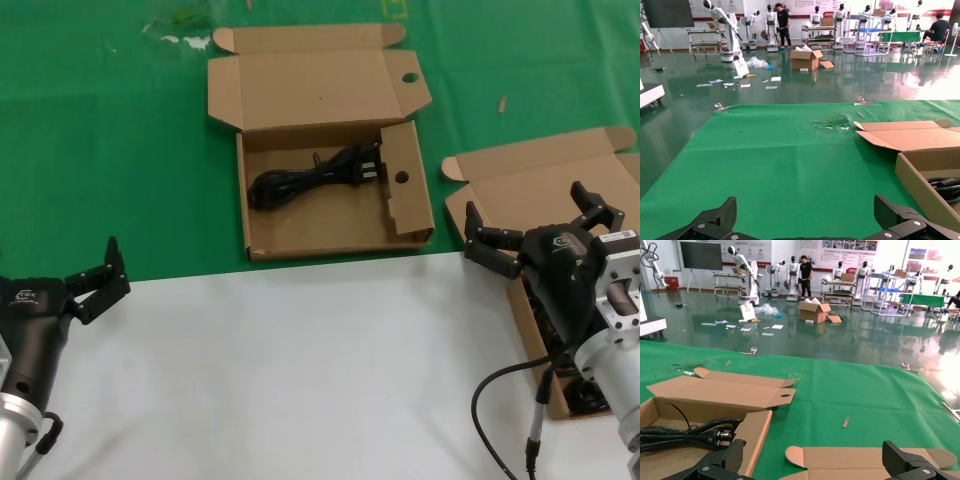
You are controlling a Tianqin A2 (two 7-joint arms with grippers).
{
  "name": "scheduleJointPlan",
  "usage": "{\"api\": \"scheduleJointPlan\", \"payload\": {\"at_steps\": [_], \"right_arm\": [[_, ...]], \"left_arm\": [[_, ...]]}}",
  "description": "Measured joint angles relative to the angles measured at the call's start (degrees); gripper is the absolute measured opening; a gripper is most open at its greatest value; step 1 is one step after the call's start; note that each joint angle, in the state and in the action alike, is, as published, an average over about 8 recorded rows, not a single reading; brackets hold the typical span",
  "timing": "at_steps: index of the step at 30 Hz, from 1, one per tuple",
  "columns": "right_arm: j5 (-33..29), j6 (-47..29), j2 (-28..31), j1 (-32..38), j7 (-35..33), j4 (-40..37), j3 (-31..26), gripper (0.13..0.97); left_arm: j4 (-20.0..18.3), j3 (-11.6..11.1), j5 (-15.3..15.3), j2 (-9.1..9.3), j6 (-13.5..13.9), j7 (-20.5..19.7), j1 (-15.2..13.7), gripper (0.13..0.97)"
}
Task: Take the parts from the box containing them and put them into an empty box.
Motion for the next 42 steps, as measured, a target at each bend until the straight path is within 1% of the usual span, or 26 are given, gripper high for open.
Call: {"api": "scheduleJointPlan", "payload": {"at_steps": [42], "right_arm": [[0.0,0.0,0.0,0.0,0.0,0.0,0.0,0.966]], "left_arm": [[0.0,0.0,0.0,0.0,0.0,0.0,0.0,0.966]]}}
